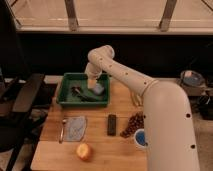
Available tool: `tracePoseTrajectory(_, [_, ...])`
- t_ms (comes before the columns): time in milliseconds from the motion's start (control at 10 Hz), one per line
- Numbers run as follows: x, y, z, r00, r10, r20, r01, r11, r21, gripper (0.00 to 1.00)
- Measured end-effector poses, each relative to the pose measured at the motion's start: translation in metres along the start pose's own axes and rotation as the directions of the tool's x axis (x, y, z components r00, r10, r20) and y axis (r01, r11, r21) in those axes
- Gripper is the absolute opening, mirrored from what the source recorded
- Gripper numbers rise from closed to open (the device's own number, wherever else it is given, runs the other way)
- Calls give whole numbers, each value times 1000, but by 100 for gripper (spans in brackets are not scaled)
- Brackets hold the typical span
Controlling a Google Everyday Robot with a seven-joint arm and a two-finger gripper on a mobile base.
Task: Place sponge in table surface
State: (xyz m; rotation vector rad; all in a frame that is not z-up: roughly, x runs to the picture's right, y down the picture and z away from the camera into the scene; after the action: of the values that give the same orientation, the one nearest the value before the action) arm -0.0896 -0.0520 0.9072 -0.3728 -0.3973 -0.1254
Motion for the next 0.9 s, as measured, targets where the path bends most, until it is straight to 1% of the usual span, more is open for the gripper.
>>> tracePoseTrajectory(100, [20,-2,11,1000,19,-10,-19,1000,-4,65])
tracePoseTrajectory(200, [27,-1,15,1000,24,-18,-24,1000,-9,65])
tracePoseTrajectory(300, [46,0,33,998,54,-43,-56,998,-42,65])
tracePoseTrajectory(400, [58,3,39,995,82,-52,-85,995,-55,65])
tracePoseTrajectory(700, [65,9,55,990,132,-54,-136,987,-83,65])
tracePoseTrajectory(900, [74,17,67,983,176,-59,-182,978,-106,65])
